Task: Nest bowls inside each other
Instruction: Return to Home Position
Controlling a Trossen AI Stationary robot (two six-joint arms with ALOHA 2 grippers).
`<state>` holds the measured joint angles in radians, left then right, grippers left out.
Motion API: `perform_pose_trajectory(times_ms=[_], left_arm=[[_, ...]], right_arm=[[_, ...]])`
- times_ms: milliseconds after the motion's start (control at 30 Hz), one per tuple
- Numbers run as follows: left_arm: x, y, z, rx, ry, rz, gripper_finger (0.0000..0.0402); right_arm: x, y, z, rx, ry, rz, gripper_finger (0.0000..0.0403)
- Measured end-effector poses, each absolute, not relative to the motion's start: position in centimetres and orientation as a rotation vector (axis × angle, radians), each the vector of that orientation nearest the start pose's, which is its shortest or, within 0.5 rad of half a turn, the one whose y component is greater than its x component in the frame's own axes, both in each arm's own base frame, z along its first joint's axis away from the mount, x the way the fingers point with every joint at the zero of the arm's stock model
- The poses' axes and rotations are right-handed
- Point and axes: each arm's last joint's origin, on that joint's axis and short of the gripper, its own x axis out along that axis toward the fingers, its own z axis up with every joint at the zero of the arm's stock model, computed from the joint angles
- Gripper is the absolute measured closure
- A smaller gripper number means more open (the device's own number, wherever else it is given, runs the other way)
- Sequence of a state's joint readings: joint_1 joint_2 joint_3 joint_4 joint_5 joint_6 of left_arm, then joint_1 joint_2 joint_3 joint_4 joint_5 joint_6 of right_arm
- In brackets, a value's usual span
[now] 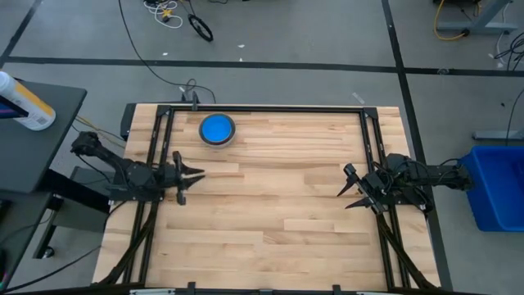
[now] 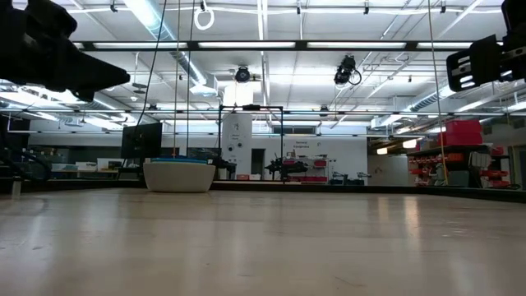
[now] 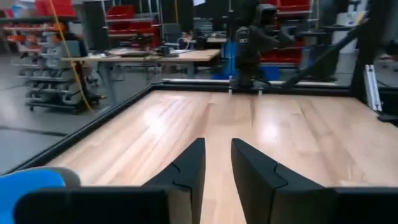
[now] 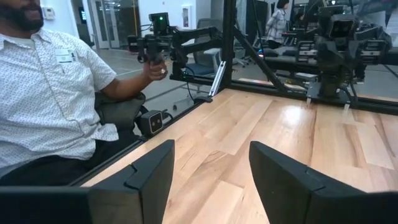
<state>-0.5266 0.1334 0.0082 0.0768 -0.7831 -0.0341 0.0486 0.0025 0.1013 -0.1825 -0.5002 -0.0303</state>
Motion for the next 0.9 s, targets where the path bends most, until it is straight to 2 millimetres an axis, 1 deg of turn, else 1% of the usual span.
perform_pose_trajectory(times_ms=[33, 167, 300, 400, 567, 667, 800, 900], left_arm=[[9.5, -3.0, 16.3, 0.002, 0.035, 0.242, 0.0317], [9.9, -2.7, 16.3, -0.023, 0.04, 0.073, 0.0313], [10.3, -1.6, 16.2, -0.049, 0.053, 0.061, 0.0314], [10.5, -1.0, 16.1, -0.063, 0.065, -0.006, 0.0314], [10.5, -0.3, 16.5, -0.088, 0.031, -0.091, 0.0315], [10.5, -0.1, 16.5, -0.095, 0.032, -0.098, 0.0314], [10.5, -0.2, 16.4, -0.099, 0.037, -0.162, 0.0315], [10.3, -0.3, 16.5, -0.102, 0.03, -0.194, 0.0313]], right_arm=[[8.6, 1.8, 18.0, -0.011, 0.074, 0.55, 0.0187], [8.6, 1.8, 18.0, -0.011, 0.074, 0.548, 0.0192], [8.6, 1.8, 18.0, -0.011, 0.074, 0.549, 0.0195], [8.6, 1.8, 18.0, -0.011, 0.074, 0.549, 0.0197], [8.6, 1.8, 18.1, -0.012, 0.07, 0.549, 0.0199], [8.6, 1.9, 18.4, -0.027, 0.027, 0.575, 0.0202], [8.2, 2.1, 19.4, -0.094, -0.044, 0.684, 0.02], [8.0, 2.1, 19.9, -0.098, -0.032, 0.676, 0.0195]])
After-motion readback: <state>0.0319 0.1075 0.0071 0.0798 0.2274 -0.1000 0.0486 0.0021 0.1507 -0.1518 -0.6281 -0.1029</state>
